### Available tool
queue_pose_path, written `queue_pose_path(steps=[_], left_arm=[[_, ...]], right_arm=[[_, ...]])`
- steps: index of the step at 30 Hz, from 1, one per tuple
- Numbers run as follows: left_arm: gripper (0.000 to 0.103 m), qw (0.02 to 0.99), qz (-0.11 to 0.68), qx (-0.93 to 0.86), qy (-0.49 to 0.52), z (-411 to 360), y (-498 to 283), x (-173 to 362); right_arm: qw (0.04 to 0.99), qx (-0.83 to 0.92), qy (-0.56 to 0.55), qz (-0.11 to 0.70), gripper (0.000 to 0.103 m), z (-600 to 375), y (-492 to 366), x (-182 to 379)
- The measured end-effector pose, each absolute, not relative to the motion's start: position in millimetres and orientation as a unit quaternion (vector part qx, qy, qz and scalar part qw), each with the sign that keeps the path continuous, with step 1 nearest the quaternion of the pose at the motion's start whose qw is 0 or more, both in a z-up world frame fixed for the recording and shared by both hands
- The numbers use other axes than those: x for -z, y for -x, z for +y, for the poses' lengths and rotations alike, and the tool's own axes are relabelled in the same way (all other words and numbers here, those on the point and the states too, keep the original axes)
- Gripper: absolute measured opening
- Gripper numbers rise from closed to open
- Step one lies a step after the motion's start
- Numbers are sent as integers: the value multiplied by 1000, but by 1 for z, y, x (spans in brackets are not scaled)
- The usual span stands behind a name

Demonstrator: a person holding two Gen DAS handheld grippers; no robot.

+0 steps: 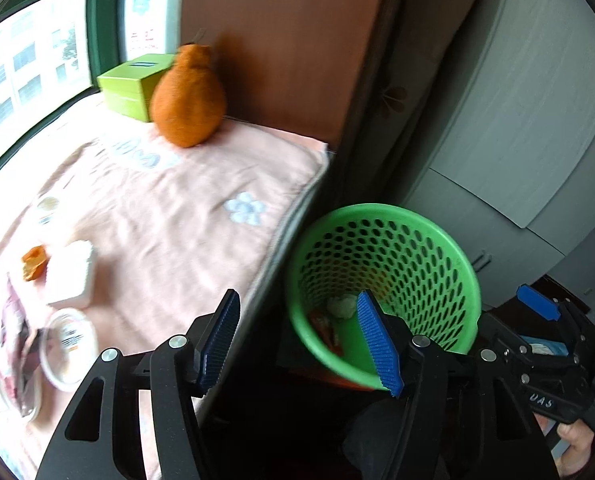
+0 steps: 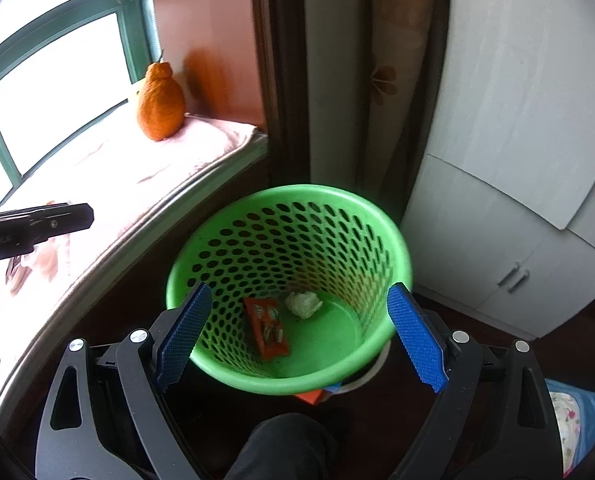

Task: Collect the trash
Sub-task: 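Grasp the pink wrapper with the left tool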

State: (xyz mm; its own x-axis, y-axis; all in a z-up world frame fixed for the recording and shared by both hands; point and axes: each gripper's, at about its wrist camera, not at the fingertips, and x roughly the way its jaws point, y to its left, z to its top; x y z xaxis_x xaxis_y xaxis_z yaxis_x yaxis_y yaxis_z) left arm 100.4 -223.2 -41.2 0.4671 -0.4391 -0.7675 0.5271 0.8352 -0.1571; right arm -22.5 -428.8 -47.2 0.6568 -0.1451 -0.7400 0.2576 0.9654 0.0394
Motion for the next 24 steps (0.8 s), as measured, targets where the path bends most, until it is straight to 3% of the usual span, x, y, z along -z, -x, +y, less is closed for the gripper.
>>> queue_pose_path(steps=[17,19,24], left_arm=[[59,890,418,178,-47,-85,-122,25],[70,891,416,171,-54,-68,-125,27],[72,889,423,157,-75,-32,-134,39]], right_arm=[[913,30,-42,404,90,-359,-22,38],[914,21,-34,403,90,-349,-27,36],[915,-5,-27,402,90,-323,-41,31]])
